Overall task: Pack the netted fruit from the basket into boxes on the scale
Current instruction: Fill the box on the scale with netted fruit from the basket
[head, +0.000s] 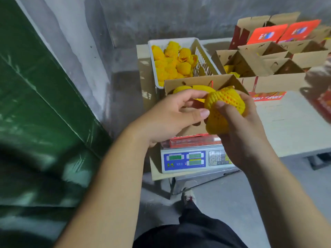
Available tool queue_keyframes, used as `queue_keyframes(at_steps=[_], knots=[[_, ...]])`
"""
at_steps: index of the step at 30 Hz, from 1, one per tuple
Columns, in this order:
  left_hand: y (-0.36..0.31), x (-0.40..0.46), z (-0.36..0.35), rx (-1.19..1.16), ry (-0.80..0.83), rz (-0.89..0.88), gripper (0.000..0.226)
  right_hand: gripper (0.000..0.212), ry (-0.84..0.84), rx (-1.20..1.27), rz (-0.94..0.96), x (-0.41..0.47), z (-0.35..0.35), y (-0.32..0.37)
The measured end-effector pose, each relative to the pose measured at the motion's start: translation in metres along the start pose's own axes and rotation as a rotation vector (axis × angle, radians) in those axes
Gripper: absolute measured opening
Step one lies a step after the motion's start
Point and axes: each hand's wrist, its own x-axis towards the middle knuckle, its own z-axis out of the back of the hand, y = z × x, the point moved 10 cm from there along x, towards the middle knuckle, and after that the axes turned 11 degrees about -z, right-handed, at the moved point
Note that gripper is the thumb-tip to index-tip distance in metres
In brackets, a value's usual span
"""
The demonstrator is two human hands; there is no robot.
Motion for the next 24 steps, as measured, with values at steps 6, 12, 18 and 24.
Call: queue_keyframes(at_steps=[6, 12, 18, 24], knots=[[-0.004, -0.027, 0.018, -0.053, -0.131, -0.086, 0.037, 0.064, 0.083, -0.123, 0.002, -0.014, -0.029, -0.006], [0.002, -0.035, 0.021, -0.073, -0.163, -0.086, 0.036, 0.058, 0.139, -0.118, -0.016, -0.02, -0.045, -0.009], [0.005, -0.033, 0.013, -0.144, -0.152, -0.069, 0.033, 0.036, 0.161, -0.076, -0.024, -0.022, -0.05, -0.009], [0.005, -0.023, 0.011, -0.082, -0.151, -0.06, 0.027, 0.028, 0.169, -0.018, -0.049, -0.01, -0.045, -0.011]])
